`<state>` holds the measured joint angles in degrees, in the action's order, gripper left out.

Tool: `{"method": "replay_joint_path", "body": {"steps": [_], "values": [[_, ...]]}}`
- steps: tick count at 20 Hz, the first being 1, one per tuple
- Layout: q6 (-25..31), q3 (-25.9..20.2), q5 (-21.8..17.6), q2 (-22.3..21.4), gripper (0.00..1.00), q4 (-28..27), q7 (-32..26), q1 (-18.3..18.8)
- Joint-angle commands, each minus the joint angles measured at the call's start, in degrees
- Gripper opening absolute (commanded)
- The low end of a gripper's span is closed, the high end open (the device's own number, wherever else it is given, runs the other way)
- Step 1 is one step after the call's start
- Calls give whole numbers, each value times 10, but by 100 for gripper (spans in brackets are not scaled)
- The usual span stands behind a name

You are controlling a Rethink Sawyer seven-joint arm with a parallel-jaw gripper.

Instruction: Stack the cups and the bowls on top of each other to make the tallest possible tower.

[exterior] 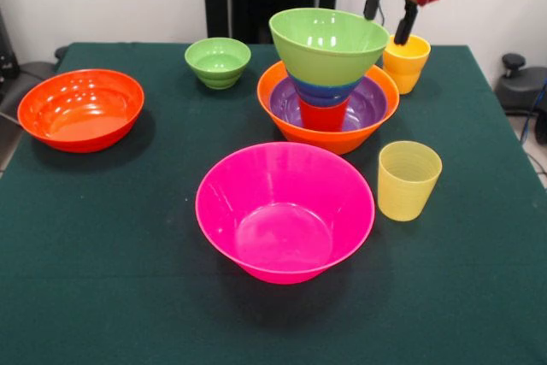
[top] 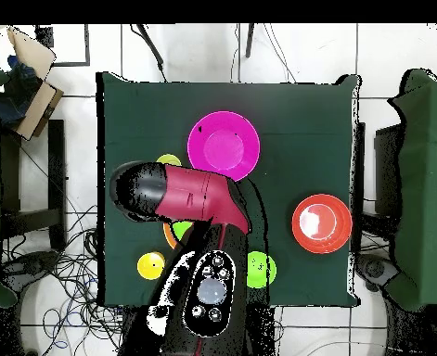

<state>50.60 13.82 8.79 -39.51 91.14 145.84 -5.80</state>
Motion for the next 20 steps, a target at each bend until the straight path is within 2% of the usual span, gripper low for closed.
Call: {"method": "replay_joint_path", "body": {"steps": [1,5,7,10,12,16,20], "values": [[99,-10,-60,-29,100,-15,-7,-19],[127,3,-81,-38,100,-44,-4,-24],[118,1,-82,-36,100,-56,0,-22],[66,-21,-75,-23,100,-88,-18,4],[65,-33,-73,-18,100,-118,-29,15],[93,-55,-60,-8,100,-185,-42,33],[116,-68,-68,3,100,-244,-59,50]]}}
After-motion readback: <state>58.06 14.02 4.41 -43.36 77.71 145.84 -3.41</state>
